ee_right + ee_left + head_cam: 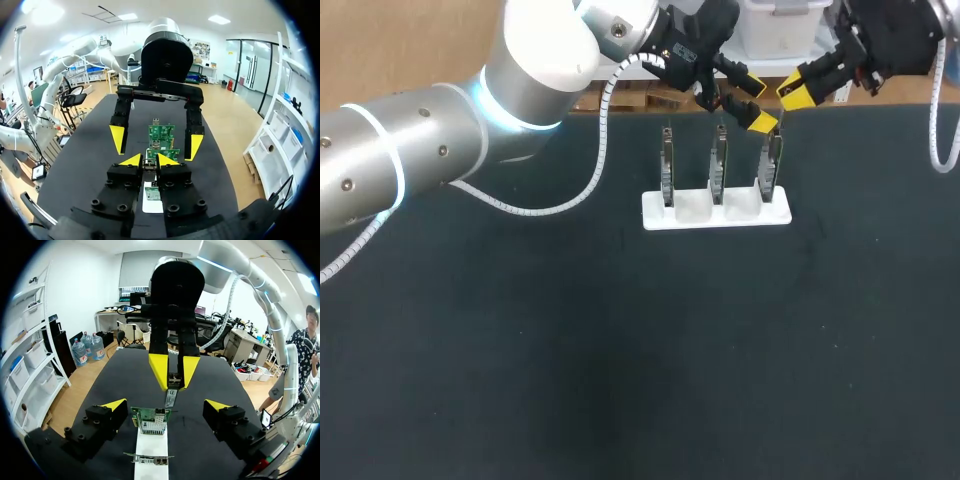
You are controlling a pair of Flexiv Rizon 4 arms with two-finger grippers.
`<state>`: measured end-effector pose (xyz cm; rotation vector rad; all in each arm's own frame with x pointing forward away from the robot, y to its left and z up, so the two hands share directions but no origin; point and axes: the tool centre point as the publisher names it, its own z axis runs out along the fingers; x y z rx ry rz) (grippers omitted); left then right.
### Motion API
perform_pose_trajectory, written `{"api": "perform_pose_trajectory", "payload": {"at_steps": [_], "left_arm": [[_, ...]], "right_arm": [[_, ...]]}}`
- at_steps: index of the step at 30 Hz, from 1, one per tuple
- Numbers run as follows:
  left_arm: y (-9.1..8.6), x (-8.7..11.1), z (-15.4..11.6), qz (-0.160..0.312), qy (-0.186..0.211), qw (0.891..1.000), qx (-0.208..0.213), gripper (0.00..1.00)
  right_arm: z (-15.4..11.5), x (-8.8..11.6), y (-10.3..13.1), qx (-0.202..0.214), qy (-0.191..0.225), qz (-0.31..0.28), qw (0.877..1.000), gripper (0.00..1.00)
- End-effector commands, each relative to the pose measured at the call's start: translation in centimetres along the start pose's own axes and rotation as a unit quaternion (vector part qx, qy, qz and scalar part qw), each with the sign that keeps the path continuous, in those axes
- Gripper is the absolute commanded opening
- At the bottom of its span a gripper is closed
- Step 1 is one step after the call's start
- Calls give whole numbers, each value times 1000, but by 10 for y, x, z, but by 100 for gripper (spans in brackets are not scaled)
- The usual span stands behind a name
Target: Pick up the optical module with the left hand, and insert it into the network port with the right hand.
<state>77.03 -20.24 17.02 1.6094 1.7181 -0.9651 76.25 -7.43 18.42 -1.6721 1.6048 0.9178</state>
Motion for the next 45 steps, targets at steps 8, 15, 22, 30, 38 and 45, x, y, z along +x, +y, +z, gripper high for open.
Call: {"api": "perform_pose_trajectory", "payload": {"at_steps": [8,15,22,30,38,45], "left_arm": [[0,0,0,0,0,1000,-1,100],[0,0,0,0,0,1000,-1,100],[0,0,0,0,0,1000,-1,100],[0,0,0,0,0,1000,-1,100],[0,0,0,0,0,1000,-1,100],[0,0,0,0,0,1000,-1,100]], "right_arm": [[3,-1,-3,-2,7,-2,1000,0],[4,1,-7,-4,12,-2,1000,0],[6,2,-9,-5,14,-2,1000,0],[7,4,-9,-7,18,-2,1000,0],[8,6,-10,-9,17,3,1000,0],[9,7,-10,-13,18,4,1000,0]]}}
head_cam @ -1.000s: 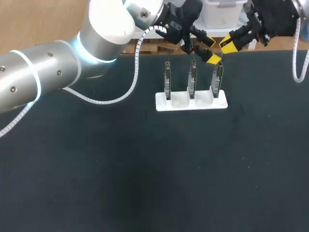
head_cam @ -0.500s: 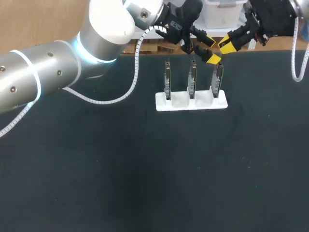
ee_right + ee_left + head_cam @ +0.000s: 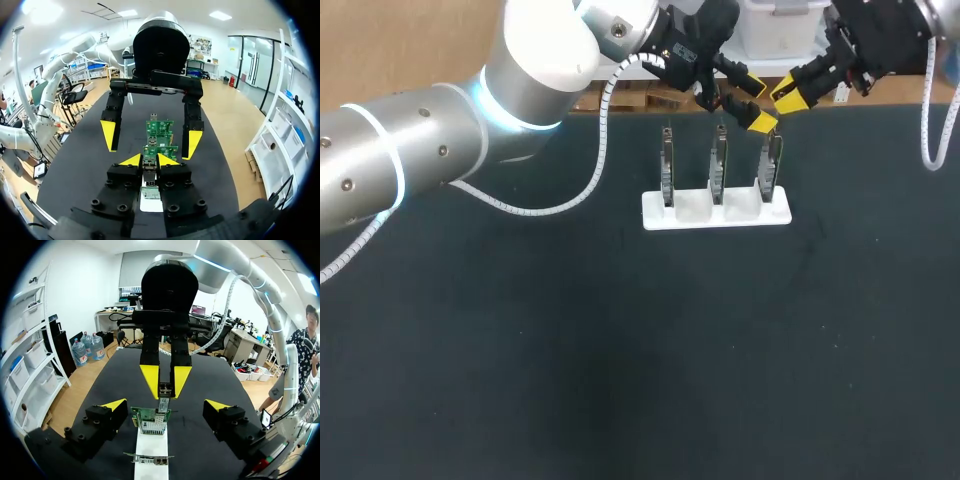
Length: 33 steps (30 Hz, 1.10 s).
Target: Pick up the optical module with the left hand, and insert it into the network port with the right hand.
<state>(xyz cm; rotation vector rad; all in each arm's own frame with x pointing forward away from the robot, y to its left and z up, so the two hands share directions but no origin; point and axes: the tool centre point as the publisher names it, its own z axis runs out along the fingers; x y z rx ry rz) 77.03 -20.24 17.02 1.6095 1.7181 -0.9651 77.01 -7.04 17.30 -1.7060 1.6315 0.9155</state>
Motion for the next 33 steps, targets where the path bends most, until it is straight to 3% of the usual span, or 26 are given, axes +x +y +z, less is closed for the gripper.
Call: {"api": "perform_pose_trajectory", "payload": {"at_steps": [1,33], "left_arm": [[0,0,0,0,0,1000,-1,100],[0,0,0,0,0,1000,-1,100]], "right_arm": [[0,0,-2,-4,1,1,1000,0],[5,8,-1,-5,4,9,1000,0]]}}
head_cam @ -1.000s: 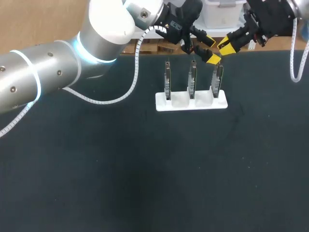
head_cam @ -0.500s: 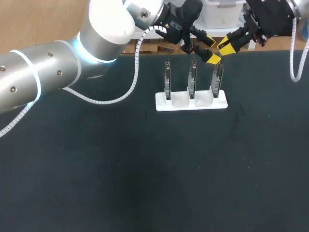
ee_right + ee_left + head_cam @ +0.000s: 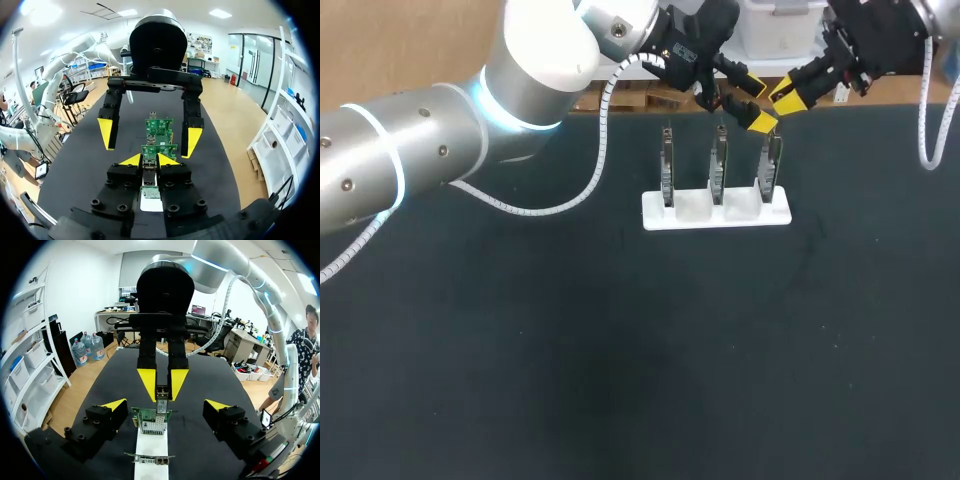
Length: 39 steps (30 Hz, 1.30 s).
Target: Pick up the optical module with the left hand, and insert it into the network port with the right hand.
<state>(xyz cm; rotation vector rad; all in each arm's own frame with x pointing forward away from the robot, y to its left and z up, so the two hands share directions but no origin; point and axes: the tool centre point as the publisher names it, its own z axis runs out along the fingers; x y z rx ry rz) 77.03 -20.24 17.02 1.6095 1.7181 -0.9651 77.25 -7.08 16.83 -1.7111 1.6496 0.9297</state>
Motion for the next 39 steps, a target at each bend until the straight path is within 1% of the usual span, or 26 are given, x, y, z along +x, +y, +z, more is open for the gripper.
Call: {"api": "perform_pose_trajectory", "payload": {"at_steps": [1,15,30,39], "left_arm": [[0,0,0,0,0,1000,-1,100],[0,0,0,0,0,1000,-1,100],[0,0,0,0,0,1000,-1,100],[0,0,0,0,0,1000,-1,100]], "right_arm": [[3,4,2,3,-1,2,1000,0],[-2,-2,4,14,-11,-3,1000,0],[3,6,9,15,-8,1,1000,0],[3,4,6,16,-10,-3,1000,0]]}}
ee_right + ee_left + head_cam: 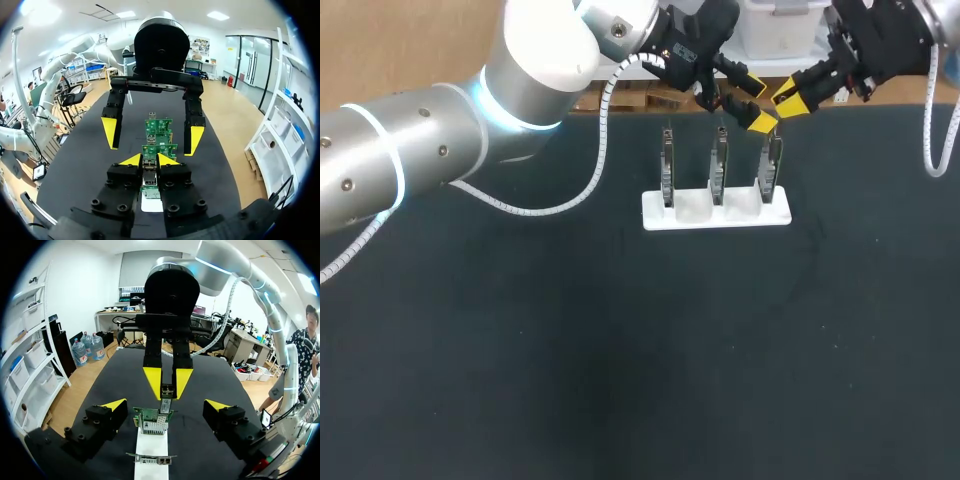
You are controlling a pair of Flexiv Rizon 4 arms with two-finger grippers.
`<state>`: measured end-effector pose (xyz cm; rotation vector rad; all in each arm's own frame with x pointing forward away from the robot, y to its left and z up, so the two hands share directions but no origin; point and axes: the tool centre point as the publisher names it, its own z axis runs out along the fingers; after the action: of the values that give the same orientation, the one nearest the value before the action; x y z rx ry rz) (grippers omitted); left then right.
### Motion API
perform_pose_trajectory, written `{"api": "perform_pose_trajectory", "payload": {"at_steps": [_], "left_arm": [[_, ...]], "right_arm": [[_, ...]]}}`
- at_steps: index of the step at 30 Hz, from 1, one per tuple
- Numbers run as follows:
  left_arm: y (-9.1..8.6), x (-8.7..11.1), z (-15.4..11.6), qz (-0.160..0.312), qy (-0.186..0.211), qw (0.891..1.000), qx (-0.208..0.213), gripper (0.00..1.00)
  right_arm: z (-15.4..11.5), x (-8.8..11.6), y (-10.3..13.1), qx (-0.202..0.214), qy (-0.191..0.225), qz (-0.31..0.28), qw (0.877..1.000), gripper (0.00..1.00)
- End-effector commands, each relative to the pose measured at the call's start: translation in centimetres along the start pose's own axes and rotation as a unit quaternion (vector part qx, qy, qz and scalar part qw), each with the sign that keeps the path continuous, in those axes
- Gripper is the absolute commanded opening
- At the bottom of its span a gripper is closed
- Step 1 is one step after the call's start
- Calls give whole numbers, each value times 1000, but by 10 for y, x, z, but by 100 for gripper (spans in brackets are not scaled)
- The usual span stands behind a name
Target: Pick up the optical module with the left hand, and insert it into the network port with the right hand.
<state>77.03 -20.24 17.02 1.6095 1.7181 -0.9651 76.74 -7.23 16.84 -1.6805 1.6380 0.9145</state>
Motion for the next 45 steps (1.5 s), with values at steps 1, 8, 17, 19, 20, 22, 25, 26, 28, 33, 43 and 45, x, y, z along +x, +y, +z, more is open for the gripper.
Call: {"api": "perform_pose_trajectory", "payload": {"at_steps": [1,8,17,19,20,22,25,26,28,33,43,45], "left_arm": [[0,0,0,0,0,1000,-1,100],[0,0,0,0,0,1000,-1,100],[0,0,0,0,0,1000,-1,100],[0,0,0,0,0,1000,-1,100],[0,0,0,0,0,1000,-1,100],[0,0,0,0,0,1000,-1,100],[0,0,0,0,0,1000,-1,100],[0,0,0,0,0,1000,-1,100],[0,0,0,0,0,1000,-1,100],[0,0,0,0,0,1000,-1,100],[0,0,0,0,0,1000,-1,100],[0,0,0,0,0,1000,-1,100]], "right_arm": [[3,4,1,3,0,-2,1000,0],[2,3,-1,6,-1,-7,1000,0],[5,5,1,2,2,-6,1000,0],[5,6,1,3,7,-11,1000,0],[5,7,2,1,6,-10,1000,0],[5,7,2,2,6,-11,1000,0],[5,5,1,4,3,-11,1000,0],[5,5,1,4,2,-11,1000,0],[4,3,0,6,1,-13,1000,0],[2,2,-1,9,0,-15,1000,0],[-2,-2,-1,11,-5,-21,1000,0],[-2,-2,-1,10,-5,-22,1000,0]]}}
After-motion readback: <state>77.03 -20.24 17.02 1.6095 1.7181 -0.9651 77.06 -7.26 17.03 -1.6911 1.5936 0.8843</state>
